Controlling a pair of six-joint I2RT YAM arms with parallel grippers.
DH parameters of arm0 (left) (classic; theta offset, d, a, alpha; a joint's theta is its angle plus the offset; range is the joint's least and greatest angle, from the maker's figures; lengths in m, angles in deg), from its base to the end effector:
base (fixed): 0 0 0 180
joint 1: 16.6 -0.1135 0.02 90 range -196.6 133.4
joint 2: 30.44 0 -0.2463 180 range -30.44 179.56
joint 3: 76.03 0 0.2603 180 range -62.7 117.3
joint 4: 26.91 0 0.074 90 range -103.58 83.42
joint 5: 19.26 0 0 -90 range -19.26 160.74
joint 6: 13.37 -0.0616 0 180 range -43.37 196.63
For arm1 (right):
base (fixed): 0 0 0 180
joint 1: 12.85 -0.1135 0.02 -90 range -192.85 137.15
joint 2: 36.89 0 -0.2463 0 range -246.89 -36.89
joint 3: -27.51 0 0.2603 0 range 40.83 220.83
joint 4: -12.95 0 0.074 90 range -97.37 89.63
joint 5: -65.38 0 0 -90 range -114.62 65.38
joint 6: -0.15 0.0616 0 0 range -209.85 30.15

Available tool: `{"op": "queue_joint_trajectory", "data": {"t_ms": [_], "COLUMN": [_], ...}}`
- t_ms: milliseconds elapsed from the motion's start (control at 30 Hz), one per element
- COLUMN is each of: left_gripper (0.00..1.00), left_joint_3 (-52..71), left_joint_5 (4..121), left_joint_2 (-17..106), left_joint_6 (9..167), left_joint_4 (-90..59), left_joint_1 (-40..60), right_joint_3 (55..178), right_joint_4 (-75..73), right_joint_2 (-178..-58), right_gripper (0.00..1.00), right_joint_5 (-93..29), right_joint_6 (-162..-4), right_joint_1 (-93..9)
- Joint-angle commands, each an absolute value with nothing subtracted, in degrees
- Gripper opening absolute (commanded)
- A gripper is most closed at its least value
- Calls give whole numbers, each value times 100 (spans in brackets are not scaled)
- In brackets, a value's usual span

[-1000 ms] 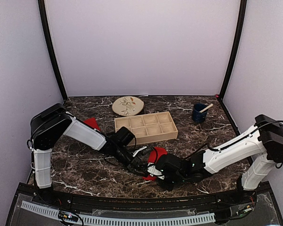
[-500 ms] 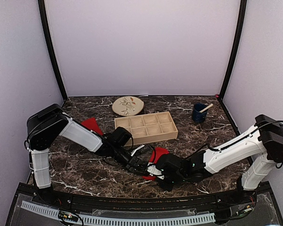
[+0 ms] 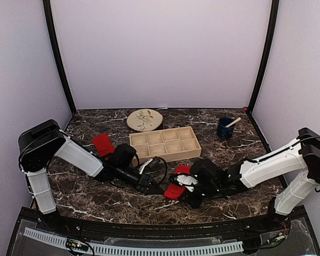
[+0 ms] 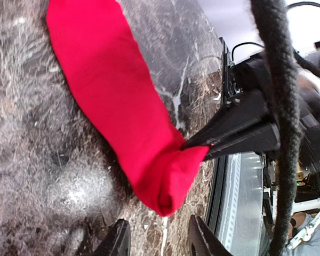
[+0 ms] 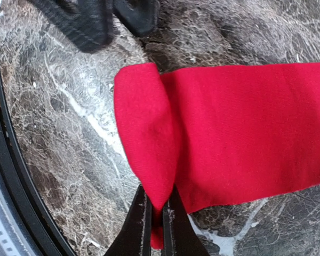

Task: Roll the socks
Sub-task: Roll the sock at the center of the board.

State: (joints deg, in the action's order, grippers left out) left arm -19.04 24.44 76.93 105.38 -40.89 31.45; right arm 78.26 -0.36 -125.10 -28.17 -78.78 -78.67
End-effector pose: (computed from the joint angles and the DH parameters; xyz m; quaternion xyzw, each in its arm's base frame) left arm 0.2031 -0.2926 0.0789 0.3123 0.7794 -0.5325 0.1069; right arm 0.1213 0.2794 0.0964 -0.4422 0.8313 0.2315 0.2447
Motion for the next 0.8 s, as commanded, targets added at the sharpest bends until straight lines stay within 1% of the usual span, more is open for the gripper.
{"op": "queue_joint_trajectory", "data": {"t_ms": [0, 167, 267, 400, 567, 767], "left_gripper": [39, 40, 40, 41, 43, 43], "left_joint_3": [-2211, -2394, -2324, -2109, -1956, -1925], "left_joint_5": [2583, 2713, 2785, 3278, 3736, 3986], "left_joint_2": [7280, 7129, 7120, 7140, 7168, 7175], "left_joint_6": [10642, 10379, 10031, 9524, 9105, 8765], "left_joint_4": [-4973, -5178, -5000, -4525, -4268, -4261], "left_joint_1": [3143, 3201, 3302, 3554, 3740, 3778], "right_joint_3": [7636, 7540, 7531, 7535, 7579, 7675], "right_joint_4": [400, 622, 746, 941, 1032, 1048], "right_joint_2": [-12430, -12539, -12664, -12776, -13061, -13311], "right_gripper": [0, 0, 0, 0, 0, 0], "right_joint_5": [-3840, -4673, -5140, -5681, -6193, -6675], "right_joint_6": [-7434, -7116, -6938, -6700, -6465, -6348], "right_joint_1": [-7429, -7003, -6792, -6563, -6374, -6275]}}
